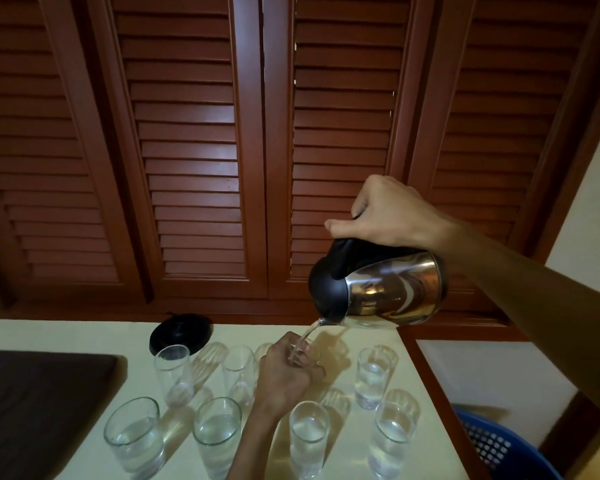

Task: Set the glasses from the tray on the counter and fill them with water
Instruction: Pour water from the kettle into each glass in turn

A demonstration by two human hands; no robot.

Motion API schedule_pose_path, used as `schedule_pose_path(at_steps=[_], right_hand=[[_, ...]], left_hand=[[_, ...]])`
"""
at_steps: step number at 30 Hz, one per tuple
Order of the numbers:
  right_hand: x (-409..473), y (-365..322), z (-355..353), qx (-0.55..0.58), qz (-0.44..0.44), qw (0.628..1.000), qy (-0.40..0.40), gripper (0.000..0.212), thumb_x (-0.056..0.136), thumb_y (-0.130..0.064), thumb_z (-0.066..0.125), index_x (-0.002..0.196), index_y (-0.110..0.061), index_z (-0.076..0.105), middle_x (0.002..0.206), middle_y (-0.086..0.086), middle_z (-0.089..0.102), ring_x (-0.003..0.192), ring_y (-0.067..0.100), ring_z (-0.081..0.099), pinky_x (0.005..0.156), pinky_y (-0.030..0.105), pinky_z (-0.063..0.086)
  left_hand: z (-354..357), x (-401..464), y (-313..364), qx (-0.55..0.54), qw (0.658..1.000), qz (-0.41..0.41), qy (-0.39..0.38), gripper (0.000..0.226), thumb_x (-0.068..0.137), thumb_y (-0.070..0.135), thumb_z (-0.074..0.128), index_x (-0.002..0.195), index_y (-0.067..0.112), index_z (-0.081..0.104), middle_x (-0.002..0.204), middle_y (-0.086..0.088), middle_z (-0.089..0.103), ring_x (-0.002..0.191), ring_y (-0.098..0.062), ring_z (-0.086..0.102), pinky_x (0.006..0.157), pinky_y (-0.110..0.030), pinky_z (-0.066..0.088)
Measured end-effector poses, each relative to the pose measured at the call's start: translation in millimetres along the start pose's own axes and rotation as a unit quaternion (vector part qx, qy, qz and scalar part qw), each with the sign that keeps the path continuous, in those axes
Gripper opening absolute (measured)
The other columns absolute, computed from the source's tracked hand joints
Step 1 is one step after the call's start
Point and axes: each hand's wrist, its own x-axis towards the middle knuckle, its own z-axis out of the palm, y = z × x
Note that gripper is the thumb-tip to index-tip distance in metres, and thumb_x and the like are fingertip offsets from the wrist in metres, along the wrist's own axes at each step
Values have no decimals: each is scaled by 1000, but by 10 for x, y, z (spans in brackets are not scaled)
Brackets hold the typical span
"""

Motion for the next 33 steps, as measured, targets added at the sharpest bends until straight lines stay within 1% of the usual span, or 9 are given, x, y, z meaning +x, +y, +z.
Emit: schedule_pose_path(at_steps=[3,6,9,13,17,22,25,29,33], right_hand=[[15,15,-33,7,8,1000,0,62,81,-56,72,40,-17,47,33,-11,35,35,8,37,52,24,33],[12,10,-76,11,10,1000,-3,62,82,-53,73,38,-18,46,31,-11,34,33,8,37,50,23,31],[13,18,-101,20,11,1000,-6,62,83,-52,73,38,-19,46,30,-12,34,33,7,37,51,24,32],[29,25,-131,26,14,1000,-3,57,82,-53,72,42,-17,53,35,-11,37,38,9,38,52,25,36],[22,30,-150,26,15,1000,-4,56,82,-54,72,43,-17,55,37,-9,38,41,11,39,53,27,36],[7,24,-164,30,14,999,-2,56,81,-55,71,57,-4,70,38,-6,43,43,13,43,54,29,38],[-13,5,-173,33,21,999,-5,50,82,-54,72,56,-11,72,35,-9,45,44,11,46,54,27,39],[-16,10,-157,42,22,999,-1,50,79,-56,72,58,-10,74,41,-4,49,48,15,49,56,34,45],[-23,7,-171,46,23,999,-4,52,79,-57,71,60,-9,74,43,-1,52,47,16,49,57,39,48]], left_hand=[[7,6,-31,-4,1000,1,-3,27,64,-2,78,77,18,65,61,11,66,55,-1,57,56,-16,48],[9,12,-57,-7,1000,-1,4,25,62,4,78,77,20,65,64,11,68,58,-3,59,57,-18,49],[10,24,-77,-12,1000,-4,11,25,66,2,79,78,19,66,64,11,68,57,1,59,55,-15,48],[8,19,-84,-21,1000,2,17,23,67,2,78,76,19,65,64,11,67,56,3,57,54,-13,46],[17,16,-93,-35,999,0,28,20,73,-7,73,80,10,66,62,12,66,55,2,58,52,-12,46],[-6,18,-84,-39,999,-4,21,23,69,-4,77,82,12,68,63,14,66,56,3,59,55,-13,48],[-18,8,-84,-40,999,-4,22,24,67,0,79,83,14,68,65,12,67,57,0,60,57,-18,51],[-4,-6,-89,-39,999,-2,28,22,68,-1,78,83,12,69,60,16,65,55,1,59,56,-15,48],[-2,-6,-82,-37,999,0,25,22,69,-4,78,83,11,69,59,14,65,53,3,57,54,-12,47]])
